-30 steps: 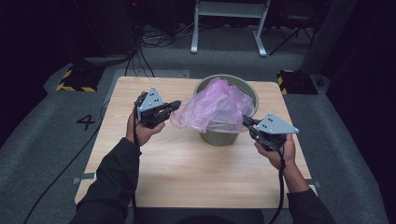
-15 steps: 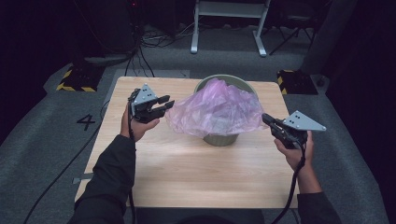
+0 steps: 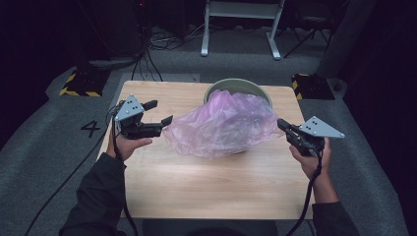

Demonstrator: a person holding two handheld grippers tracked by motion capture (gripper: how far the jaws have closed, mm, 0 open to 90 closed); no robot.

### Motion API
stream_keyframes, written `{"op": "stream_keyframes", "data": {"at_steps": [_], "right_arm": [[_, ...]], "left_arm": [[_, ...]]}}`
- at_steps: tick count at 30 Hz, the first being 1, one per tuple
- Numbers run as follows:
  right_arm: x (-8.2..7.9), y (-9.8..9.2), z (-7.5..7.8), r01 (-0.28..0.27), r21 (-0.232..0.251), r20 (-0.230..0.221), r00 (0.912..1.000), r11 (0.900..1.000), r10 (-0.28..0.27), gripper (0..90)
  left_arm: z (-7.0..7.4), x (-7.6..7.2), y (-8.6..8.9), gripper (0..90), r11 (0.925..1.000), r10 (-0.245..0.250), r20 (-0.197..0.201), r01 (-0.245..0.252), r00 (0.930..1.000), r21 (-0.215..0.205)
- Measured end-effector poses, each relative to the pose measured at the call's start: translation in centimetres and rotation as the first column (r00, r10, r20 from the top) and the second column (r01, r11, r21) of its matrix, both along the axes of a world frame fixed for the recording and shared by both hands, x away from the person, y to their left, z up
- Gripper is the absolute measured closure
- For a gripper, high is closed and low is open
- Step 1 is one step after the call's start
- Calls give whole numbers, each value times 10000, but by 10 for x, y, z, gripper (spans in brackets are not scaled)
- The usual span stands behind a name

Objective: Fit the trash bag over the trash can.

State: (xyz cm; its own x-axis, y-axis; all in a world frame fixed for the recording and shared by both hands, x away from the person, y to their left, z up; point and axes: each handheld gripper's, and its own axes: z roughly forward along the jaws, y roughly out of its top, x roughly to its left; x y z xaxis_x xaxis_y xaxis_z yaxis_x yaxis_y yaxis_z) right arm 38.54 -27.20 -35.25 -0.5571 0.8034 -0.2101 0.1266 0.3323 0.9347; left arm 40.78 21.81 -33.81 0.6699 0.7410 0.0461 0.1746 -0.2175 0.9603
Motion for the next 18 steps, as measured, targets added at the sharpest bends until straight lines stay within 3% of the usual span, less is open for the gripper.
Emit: {"op": "stream_keyframes", "data": {"at_steps": [2,3,7,10,12,16,18], "right_arm": [[6,-4,1,120,200,-75,9999,9997,-118,900],[9,-6,2,202,293,-134,9997,9994,-198,900],[17,-11,3,445,469,-354,9985,9979,-428,900],[19,-11,1,663,231,-449,9969,9975,-653,900],[18,-11,1,763,162,-488,9960,9969,-755,900],[19,-13,2,911,122,-545,9944,9958,-903,900],[20,-14,3,958,119,-614,9936,9953,-949,900]], "left_arm": [[0,7,1,249,9986,313,-95,-317,9995,-413],[0,9,0,251,9983,395,-146,-401,9991,-430],[1,12,-11,287,9990,439,-25,-439,9990,-79],[7,4,-17,271,9997,175,392,-169,9991,-160],[12,-5,-17,261,9998,38,799,-55,9968,207],[16,-14,-6,239,9998,-182,902,175,9958,78],[15,-23,-1,219,9977,-655,878,665,9940,-92]]}}
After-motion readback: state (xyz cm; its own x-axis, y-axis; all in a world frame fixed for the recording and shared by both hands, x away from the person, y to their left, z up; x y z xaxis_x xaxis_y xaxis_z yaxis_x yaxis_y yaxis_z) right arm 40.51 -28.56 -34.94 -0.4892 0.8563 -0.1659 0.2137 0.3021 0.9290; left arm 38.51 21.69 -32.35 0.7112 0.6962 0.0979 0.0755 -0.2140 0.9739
